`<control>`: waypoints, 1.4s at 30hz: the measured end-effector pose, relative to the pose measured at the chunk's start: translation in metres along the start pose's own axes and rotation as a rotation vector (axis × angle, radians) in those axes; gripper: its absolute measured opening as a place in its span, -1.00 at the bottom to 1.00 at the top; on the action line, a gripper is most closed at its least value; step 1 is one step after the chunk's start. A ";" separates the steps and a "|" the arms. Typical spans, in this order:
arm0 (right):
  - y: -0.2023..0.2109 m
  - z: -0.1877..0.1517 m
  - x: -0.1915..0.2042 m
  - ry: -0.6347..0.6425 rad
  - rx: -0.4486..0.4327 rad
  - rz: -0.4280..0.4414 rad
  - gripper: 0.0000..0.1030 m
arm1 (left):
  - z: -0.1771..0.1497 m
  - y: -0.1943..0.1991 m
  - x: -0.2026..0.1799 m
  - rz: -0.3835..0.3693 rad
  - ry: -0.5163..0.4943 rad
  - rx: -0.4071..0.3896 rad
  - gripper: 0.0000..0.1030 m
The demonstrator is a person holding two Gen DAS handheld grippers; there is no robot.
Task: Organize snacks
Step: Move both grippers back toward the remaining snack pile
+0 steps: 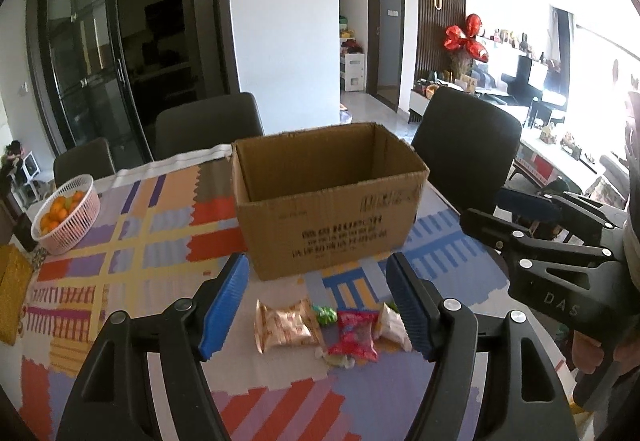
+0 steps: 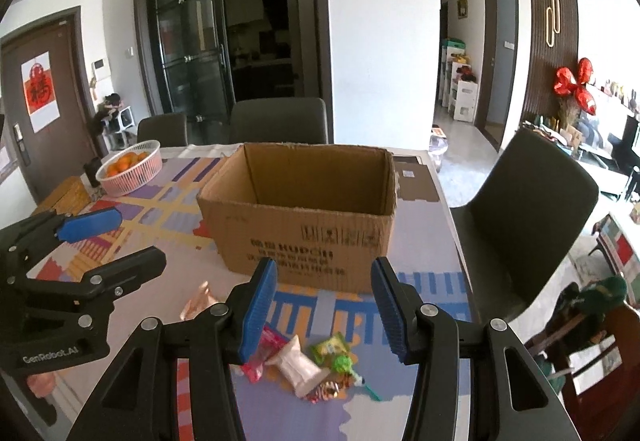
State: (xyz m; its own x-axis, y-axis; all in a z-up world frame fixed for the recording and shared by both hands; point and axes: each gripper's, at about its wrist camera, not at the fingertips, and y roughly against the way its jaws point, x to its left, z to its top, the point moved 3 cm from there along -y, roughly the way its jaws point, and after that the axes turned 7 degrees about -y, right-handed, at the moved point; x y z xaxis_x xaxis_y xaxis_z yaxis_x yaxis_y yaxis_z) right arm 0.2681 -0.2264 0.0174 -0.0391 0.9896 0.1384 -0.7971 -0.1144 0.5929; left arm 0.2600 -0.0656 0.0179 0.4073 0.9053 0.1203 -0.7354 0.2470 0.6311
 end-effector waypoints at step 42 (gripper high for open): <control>-0.057 -0.128 -0.026 -0.105 0.331 -0.068 -0.03 | -0.089 -0.084 -0.027 -0.098 -0.040 0.229 0.36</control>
State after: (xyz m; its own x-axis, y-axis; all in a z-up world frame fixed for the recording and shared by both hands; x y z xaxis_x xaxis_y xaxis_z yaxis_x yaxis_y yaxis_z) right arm 0.2373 -0.2342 -0.1215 0.0832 0.9835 0.1609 -0.5564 -0.0881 0.8263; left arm 0.2623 -0.0801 -0.1066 0.4947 0.8656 0.0775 -0.5512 0.2436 0.7981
